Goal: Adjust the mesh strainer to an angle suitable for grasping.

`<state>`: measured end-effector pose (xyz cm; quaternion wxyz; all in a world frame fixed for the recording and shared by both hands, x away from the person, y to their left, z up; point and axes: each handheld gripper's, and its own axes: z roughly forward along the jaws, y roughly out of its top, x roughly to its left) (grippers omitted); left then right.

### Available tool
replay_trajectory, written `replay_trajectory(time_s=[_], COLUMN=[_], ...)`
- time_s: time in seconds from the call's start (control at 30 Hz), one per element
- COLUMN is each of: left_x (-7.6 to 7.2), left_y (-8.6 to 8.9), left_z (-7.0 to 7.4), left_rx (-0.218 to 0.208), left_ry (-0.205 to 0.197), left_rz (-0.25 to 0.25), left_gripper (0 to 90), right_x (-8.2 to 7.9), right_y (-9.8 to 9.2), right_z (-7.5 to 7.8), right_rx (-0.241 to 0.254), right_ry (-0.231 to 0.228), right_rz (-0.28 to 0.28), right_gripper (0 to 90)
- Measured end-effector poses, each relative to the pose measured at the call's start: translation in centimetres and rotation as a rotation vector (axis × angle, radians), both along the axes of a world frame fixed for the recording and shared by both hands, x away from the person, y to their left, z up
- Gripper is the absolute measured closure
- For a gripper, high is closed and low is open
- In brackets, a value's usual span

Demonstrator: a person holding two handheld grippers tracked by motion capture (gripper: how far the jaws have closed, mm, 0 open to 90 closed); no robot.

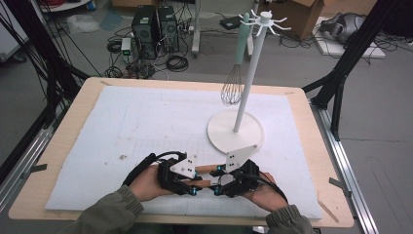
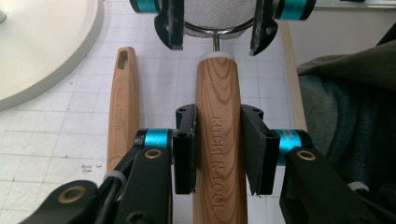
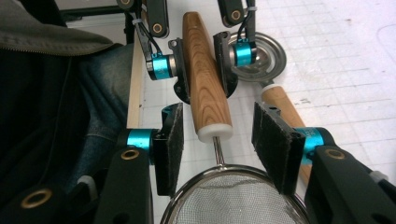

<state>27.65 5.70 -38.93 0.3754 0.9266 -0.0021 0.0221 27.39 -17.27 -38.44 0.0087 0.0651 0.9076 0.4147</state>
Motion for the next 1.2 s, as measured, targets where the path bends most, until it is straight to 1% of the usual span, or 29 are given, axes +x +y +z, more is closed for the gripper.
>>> replay_trajectory(time_s=[0.03, 0.33, 0.53, 0.67, 0.8, 1.0, 1.1, 1.2], left_x=[0.04, -0.11, -0.15, -0.16, -0.2, -0.23, -0.21, -0.2], left_y=[-0.02, -0.39, -0.55, -0.54, -0.56, -0.57, -0.55, -0.52], left_z=[-0.01, 0.09, 0.24, 0.25, 0.23, 0.22, 0.23, 0.27], left_rx=[0.005, 0.004, 0.006, 0.006, 0.001, 0.002, 0.002, -0.001], left_ry=[-0.001, -0.003, -0.009, -0.009, -0.006, -0.003, -0.005, -0.006], left_rz=[-0.002, -0.007, -0.016, -0.016, -0.013, -0.018, -0.024, -0.021], left_gripper=[67.8, 67.8, 67.8, 67.7, 67.8, 67.7, 67.7, 67.6], right_x=[-0.01, 0.07, 0.09, 0.08, 0.13, 0.15, 0.09, 0.05], right_y=[0.08, 0.44, 0.52, 0.61, 0.76, 0.74, 0.74, 0.71], right_z=[-0.05, -0.41, -0.5, -0.57, -0.65, -0.62, -0.59, -0.47], right_rx=[-0.013, -0.041, -0.059, -0.061, -0.069, -0.072, -0.073, -0.079], right_ry=[0.002, 0.006, 0.004, 0.012, 0.009, 0.014, 0.009, 0.003], right_rz=[0.002, 0.022, 0.031, 0.042, 0.055, 0.057, 0.061, 0.058], right_gripper=[53.8, 57.8, 62.9, 65.6, 66.4, 67.4, 67.7, 67.8])
